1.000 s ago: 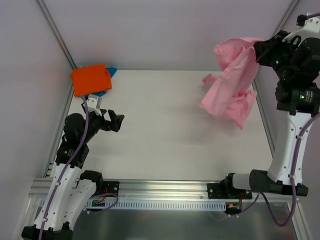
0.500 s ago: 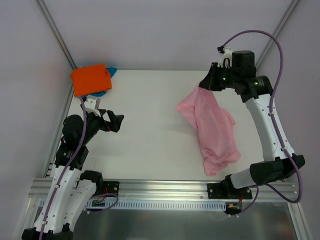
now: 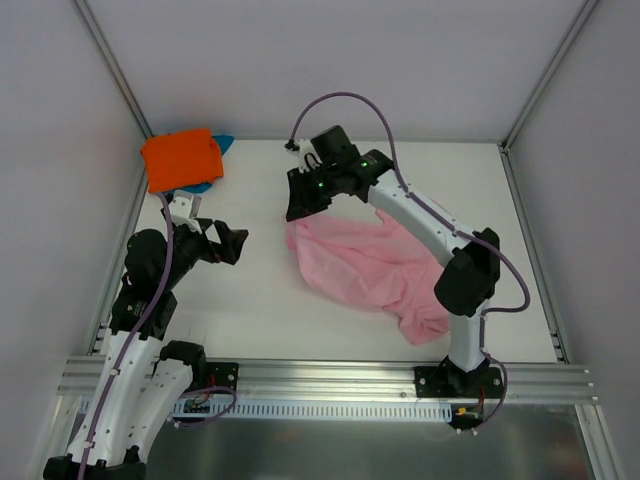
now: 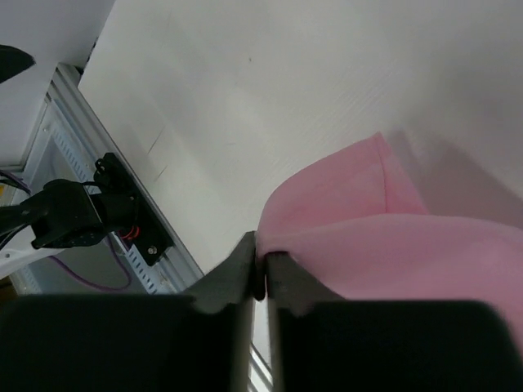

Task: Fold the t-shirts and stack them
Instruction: Move the tshirt to the center of the board

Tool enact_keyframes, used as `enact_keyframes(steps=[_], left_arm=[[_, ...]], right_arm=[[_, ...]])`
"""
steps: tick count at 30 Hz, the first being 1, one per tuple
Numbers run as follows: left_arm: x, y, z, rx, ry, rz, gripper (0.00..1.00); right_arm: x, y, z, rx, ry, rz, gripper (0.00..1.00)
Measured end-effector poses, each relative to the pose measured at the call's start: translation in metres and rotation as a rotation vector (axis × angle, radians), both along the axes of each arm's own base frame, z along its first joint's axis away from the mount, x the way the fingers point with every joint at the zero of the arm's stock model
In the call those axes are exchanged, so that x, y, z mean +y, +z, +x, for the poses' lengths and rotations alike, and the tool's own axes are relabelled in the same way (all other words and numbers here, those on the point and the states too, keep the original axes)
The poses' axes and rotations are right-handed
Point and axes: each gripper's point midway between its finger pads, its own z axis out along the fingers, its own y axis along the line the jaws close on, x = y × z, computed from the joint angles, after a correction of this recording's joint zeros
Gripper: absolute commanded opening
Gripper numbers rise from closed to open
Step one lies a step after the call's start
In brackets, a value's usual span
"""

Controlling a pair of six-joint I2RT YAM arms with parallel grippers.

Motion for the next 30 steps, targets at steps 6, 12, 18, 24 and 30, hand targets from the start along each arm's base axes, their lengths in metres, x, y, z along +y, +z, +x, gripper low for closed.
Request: enact_keyframes(steps=[6, 12, 18, 24, 30], left_arm=[[0.000, 0.000, 0.000, 0.001, 0.000, 0.000, 0.99], [0.000, -0.002, 0.001, 0.007, 0.000, 0.001, 0.99], [-0.007, -0.004, -0.003, 0.027, -0.040, -0.013, 0.99], [-0.011, -0.016, -0.011, 0.200, -0.032, -0.073, 0.99], [-0.019, -0.046, -0.032, 0.366, -0.015, -0.157, 0.99]], right_arm=[[0.025, -0.040, -0.016, 0.009, 0.044, -0.056, 0.78], [-0.049, -0.035, -0.008, -0.205, -0.154, -0.211, 0.92], [-0.189, 0.035, -0.018, -0.475, -0.544, -0.254, 0.92], [-0.251, 0.006, -0.054, -0.428, -0.734, -0.269, 0.90], [-0.264, -0.095, -0.092, -0.205, -0.734, -0.399, 0.89]])
